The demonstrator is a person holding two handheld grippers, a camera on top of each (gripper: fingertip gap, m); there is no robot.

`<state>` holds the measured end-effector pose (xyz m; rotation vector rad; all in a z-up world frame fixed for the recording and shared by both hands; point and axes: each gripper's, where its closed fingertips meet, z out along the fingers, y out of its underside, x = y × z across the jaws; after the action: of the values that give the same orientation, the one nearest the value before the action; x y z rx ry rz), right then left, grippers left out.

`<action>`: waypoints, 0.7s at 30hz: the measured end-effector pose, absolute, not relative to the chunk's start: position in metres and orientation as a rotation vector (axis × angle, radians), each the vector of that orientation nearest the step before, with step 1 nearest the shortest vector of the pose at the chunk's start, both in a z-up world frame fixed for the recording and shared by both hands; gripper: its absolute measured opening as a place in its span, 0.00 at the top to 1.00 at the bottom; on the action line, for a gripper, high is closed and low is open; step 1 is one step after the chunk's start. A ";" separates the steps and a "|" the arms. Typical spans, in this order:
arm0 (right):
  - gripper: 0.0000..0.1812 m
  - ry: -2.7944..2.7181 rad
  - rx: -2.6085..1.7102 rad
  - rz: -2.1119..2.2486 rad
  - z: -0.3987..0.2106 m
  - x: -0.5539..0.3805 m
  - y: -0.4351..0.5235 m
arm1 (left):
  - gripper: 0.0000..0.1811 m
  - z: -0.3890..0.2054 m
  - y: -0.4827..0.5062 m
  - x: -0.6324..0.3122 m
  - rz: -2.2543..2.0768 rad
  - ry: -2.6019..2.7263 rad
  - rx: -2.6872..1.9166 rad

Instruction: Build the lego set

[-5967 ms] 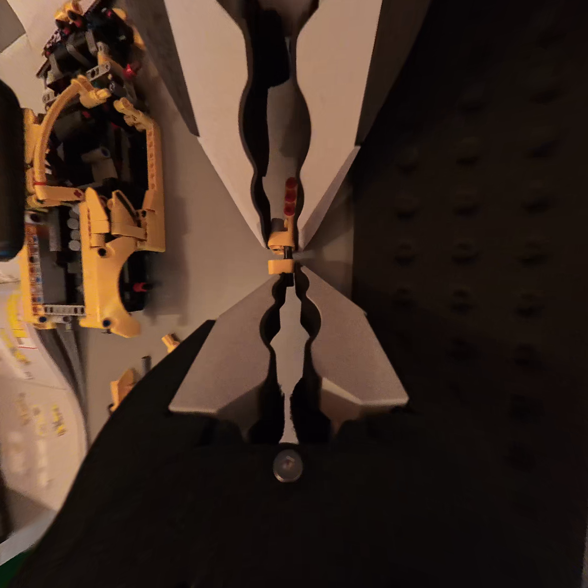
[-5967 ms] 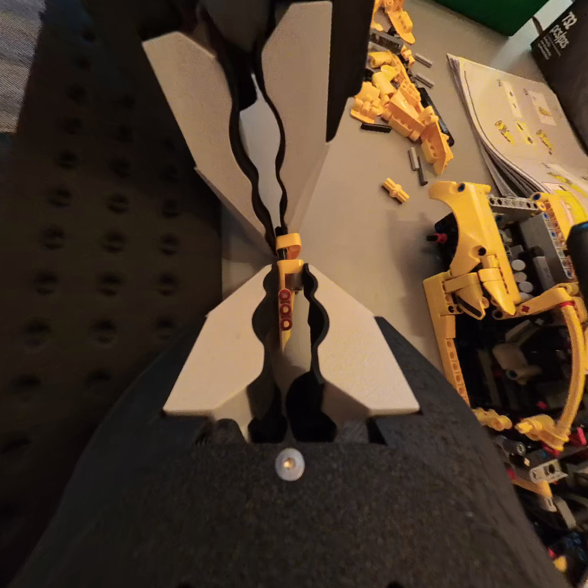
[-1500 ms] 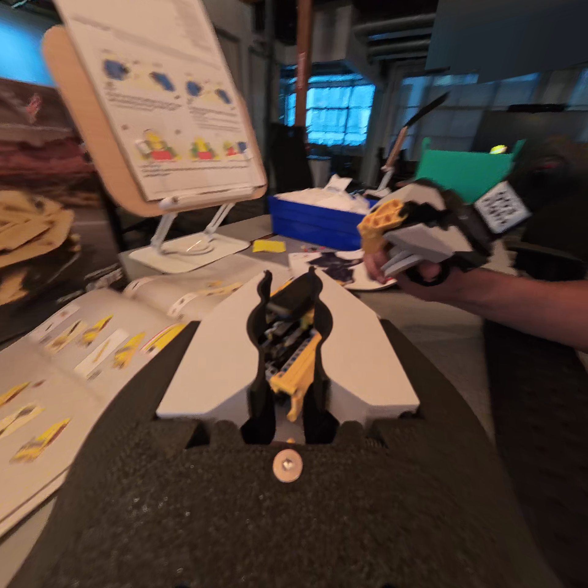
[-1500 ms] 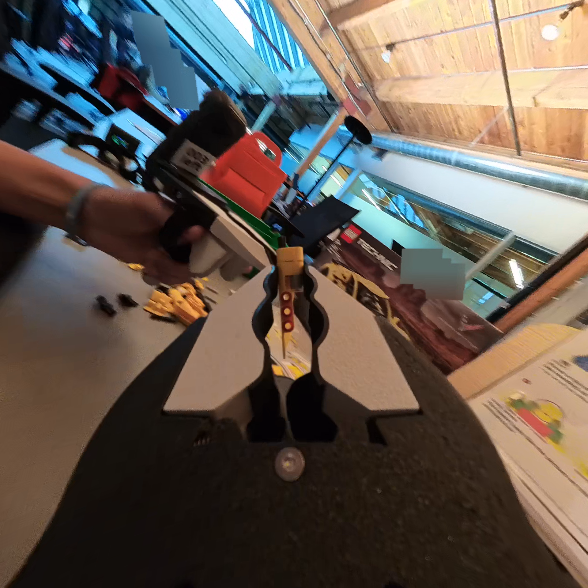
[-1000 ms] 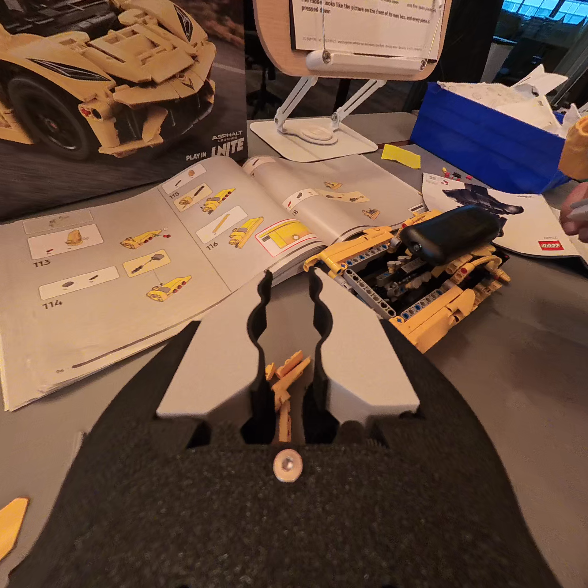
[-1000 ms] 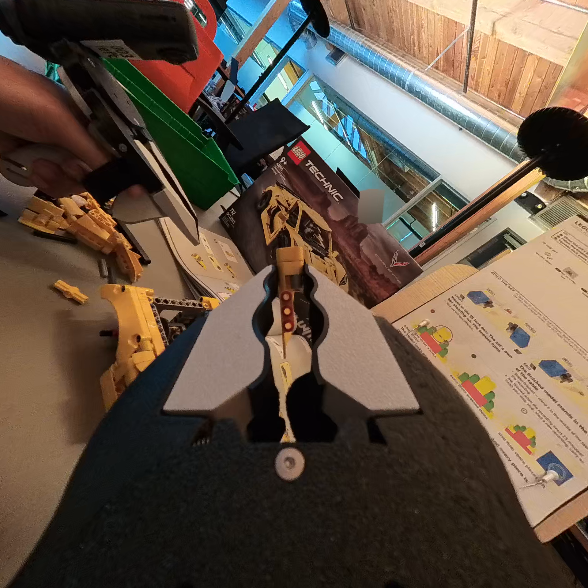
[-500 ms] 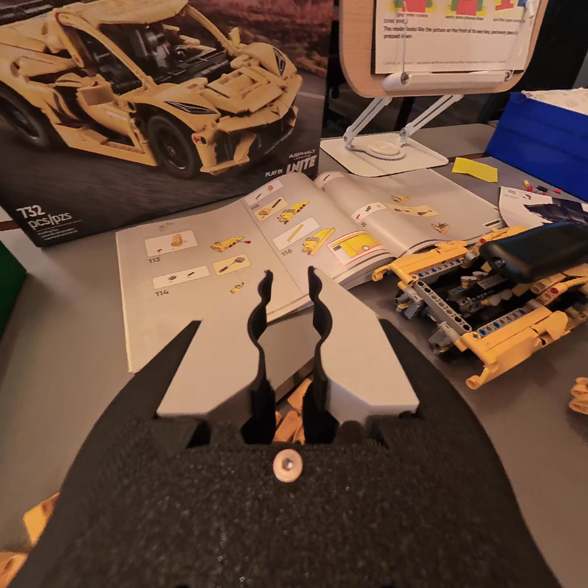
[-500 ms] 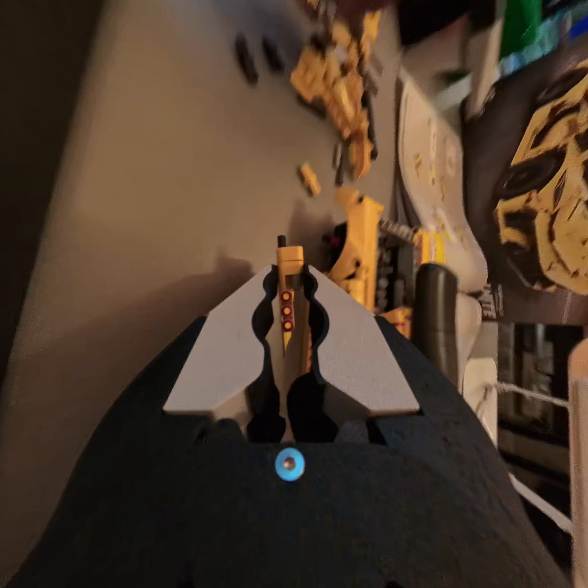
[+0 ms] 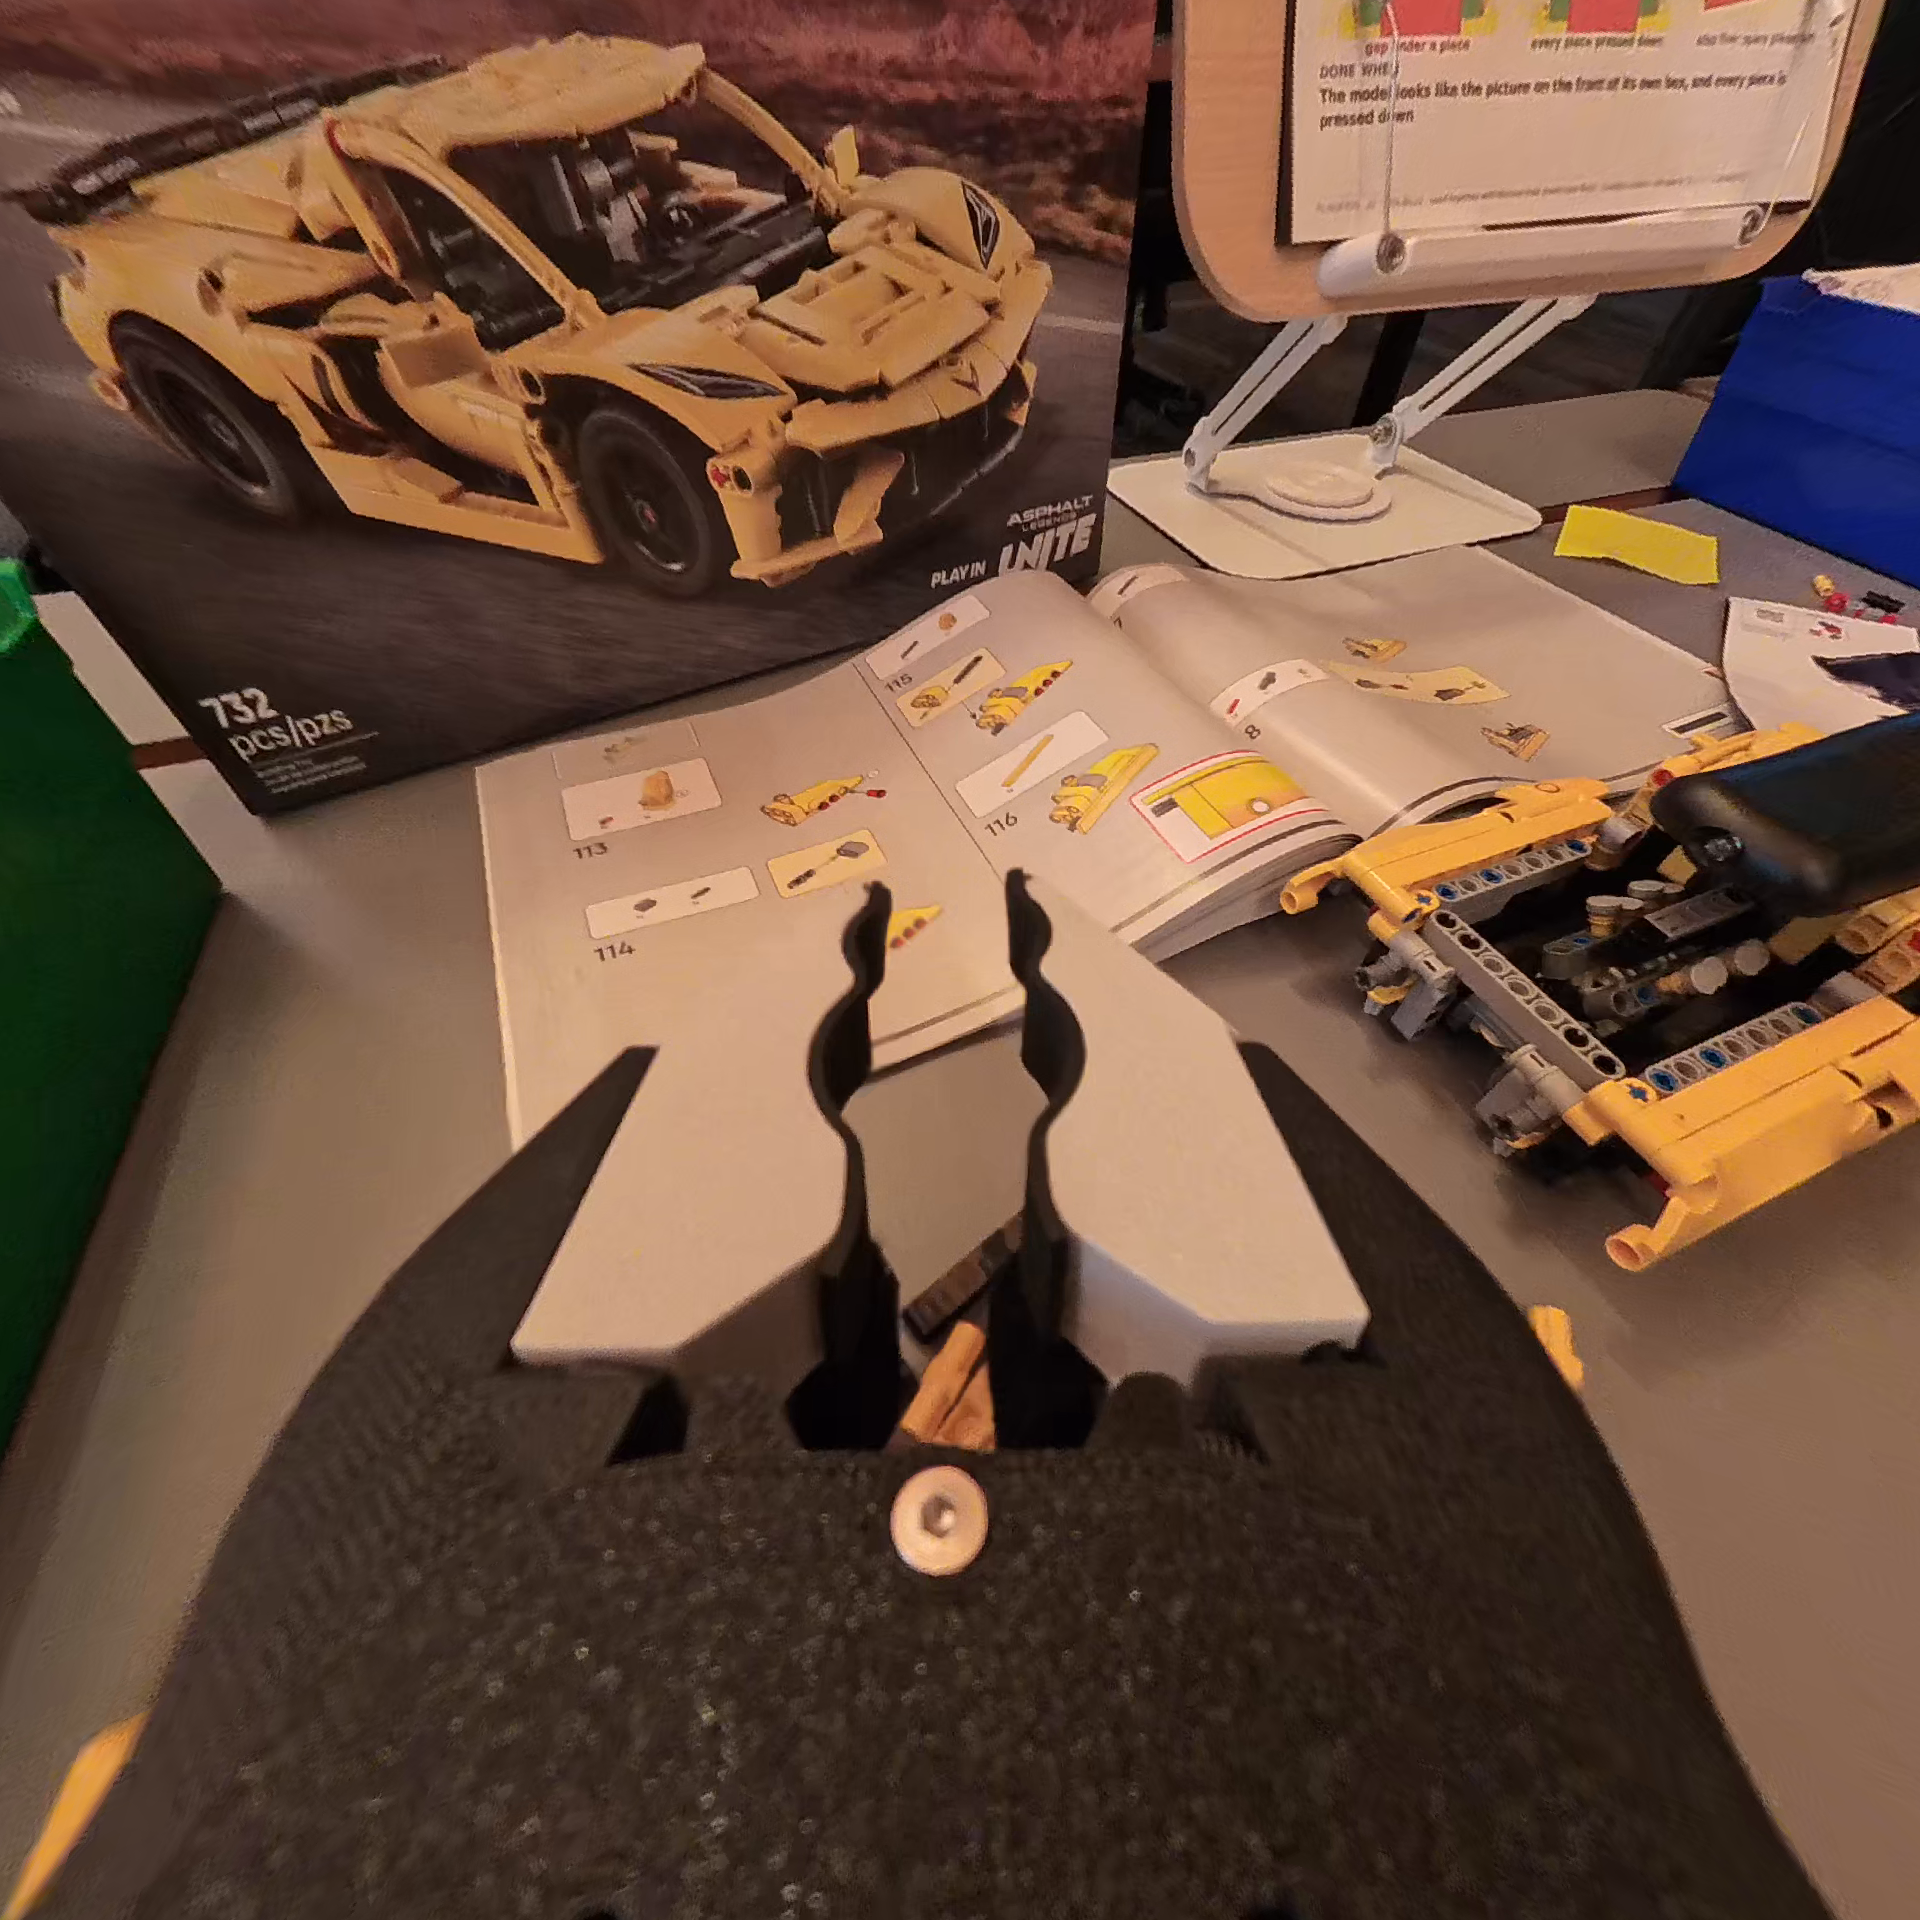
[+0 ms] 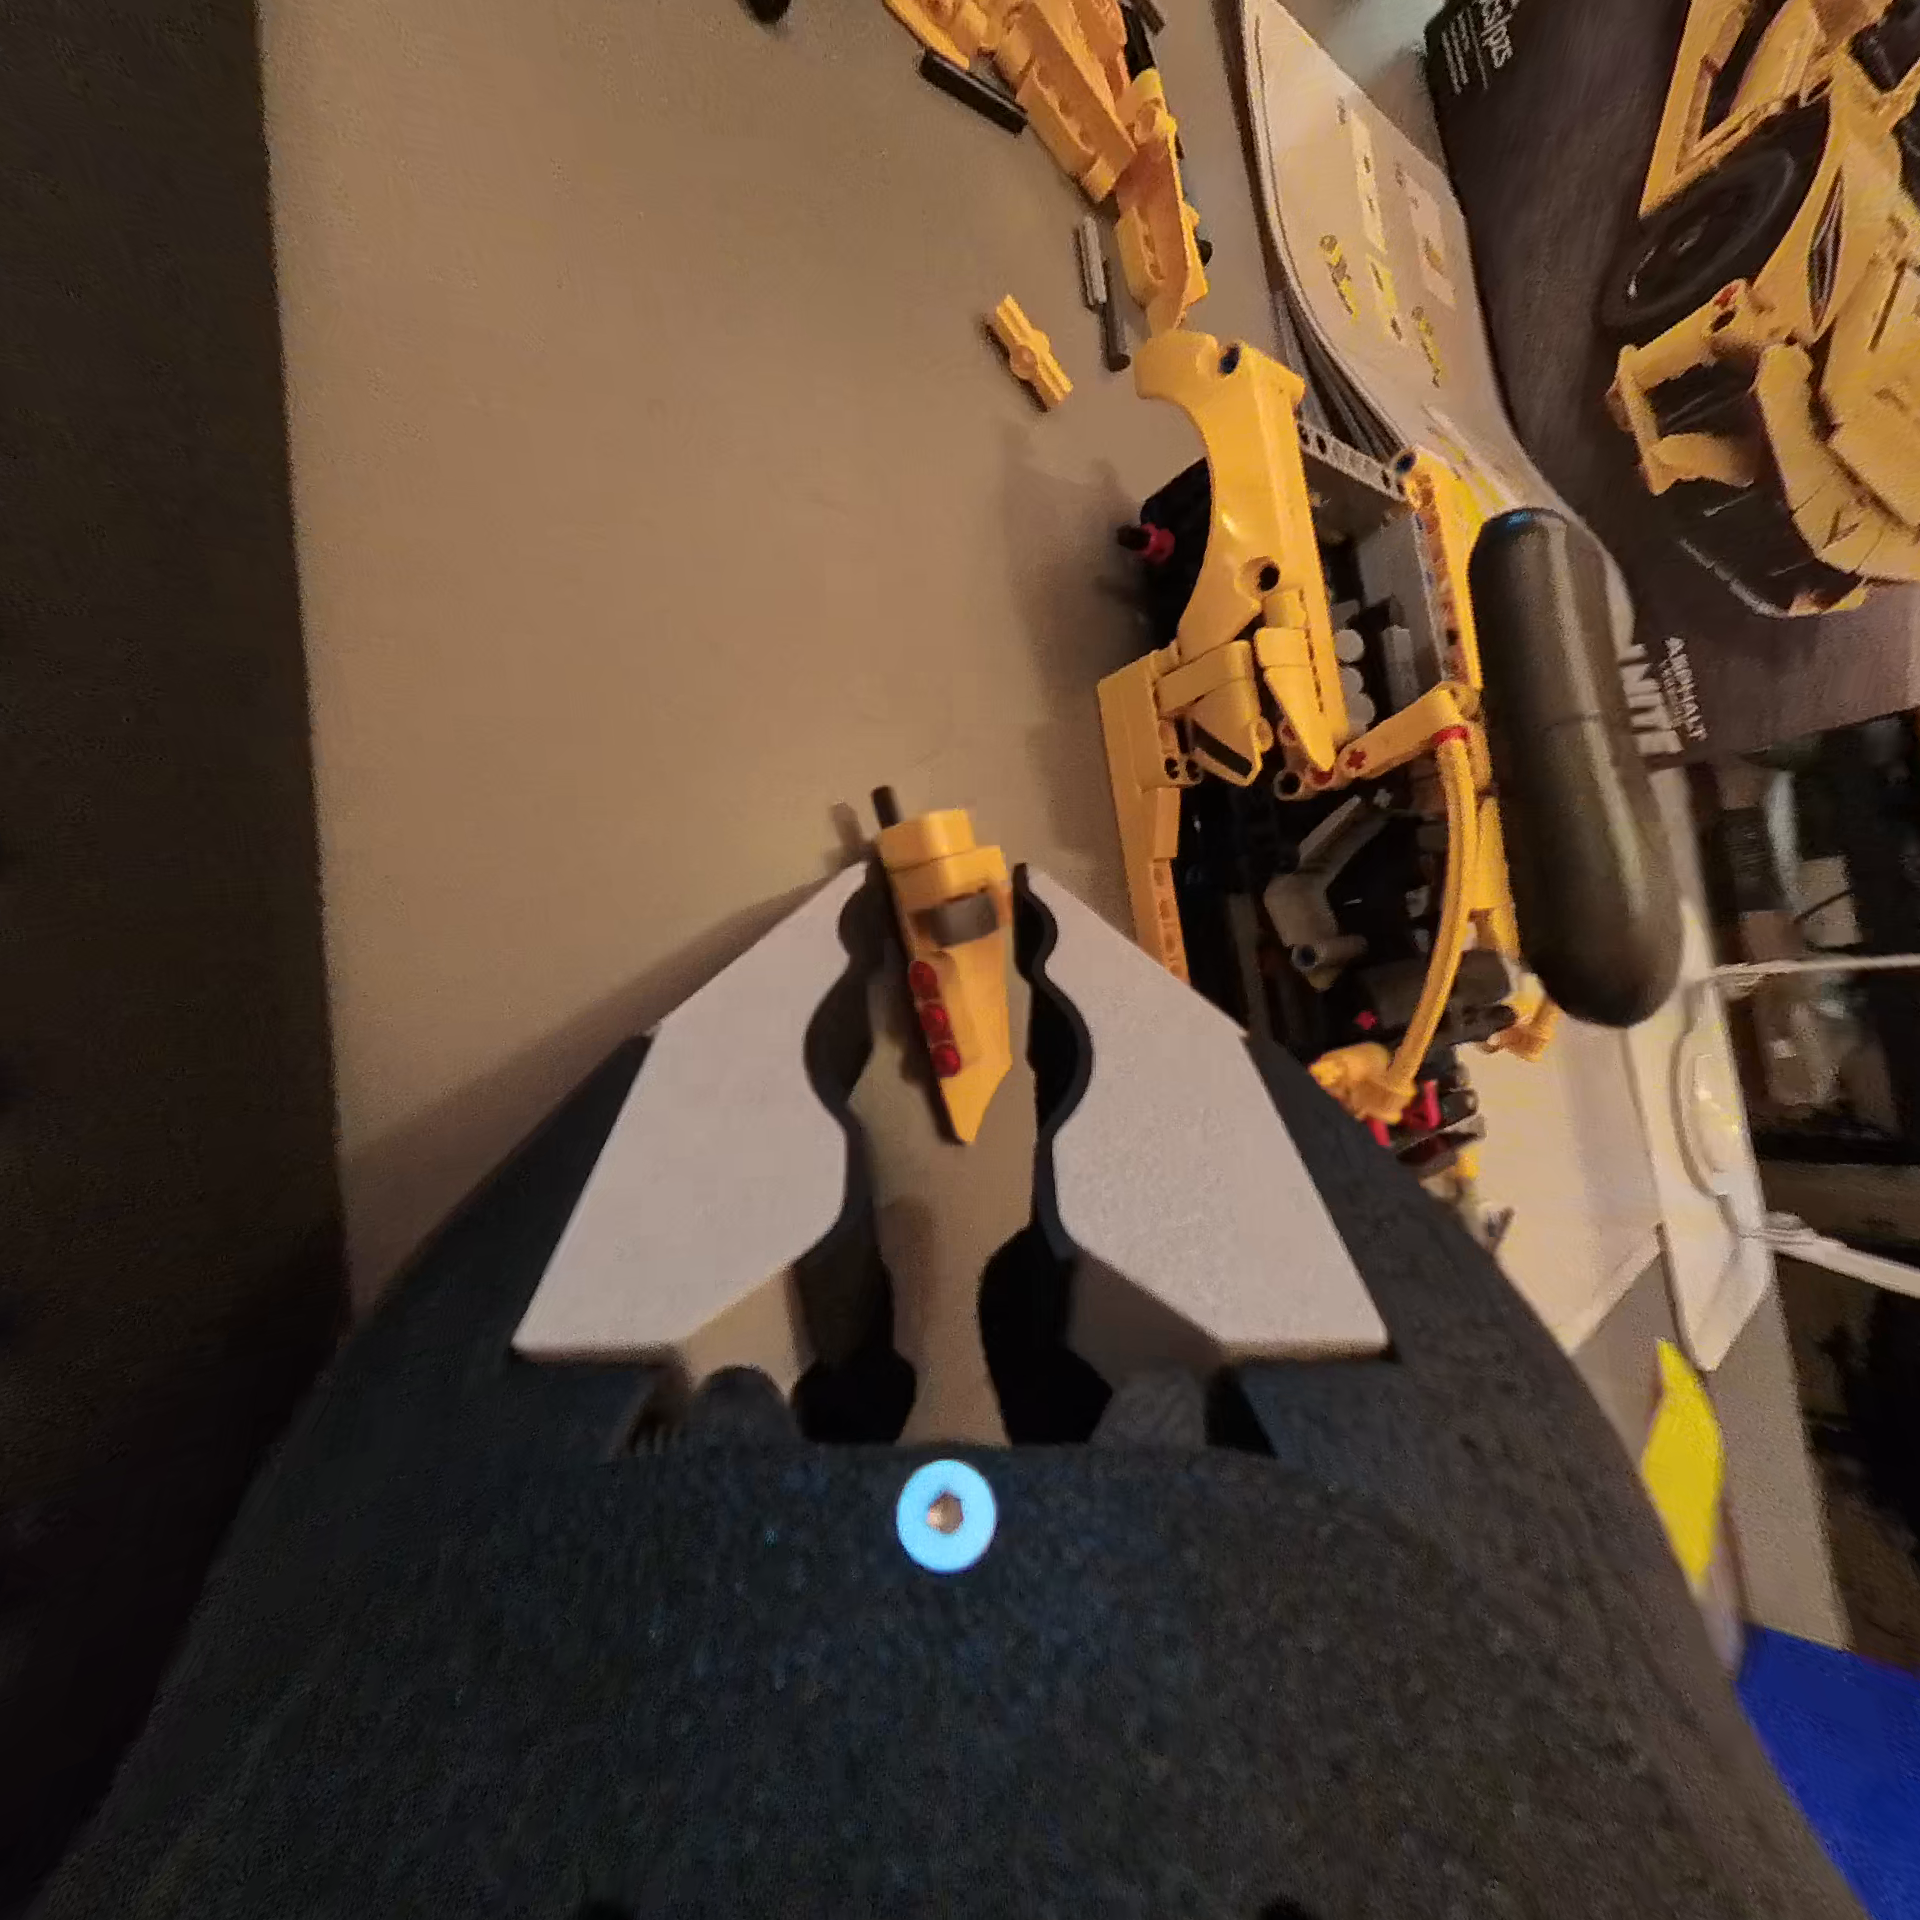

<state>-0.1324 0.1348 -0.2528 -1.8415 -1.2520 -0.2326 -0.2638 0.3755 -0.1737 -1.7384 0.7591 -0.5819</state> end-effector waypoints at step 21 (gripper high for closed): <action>0.74 -0.047 -2.125 -0.125 -0.219 0.052 0.033 | 0.88 -0.182 0.355 -0.247 -0.610 0.869 -1.748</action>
<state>0.0522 0.0326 -0.2185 -2.1249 -0.0466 -0.1253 -0.2467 0.3550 -0.1822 -1.7478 0.8690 -0.6100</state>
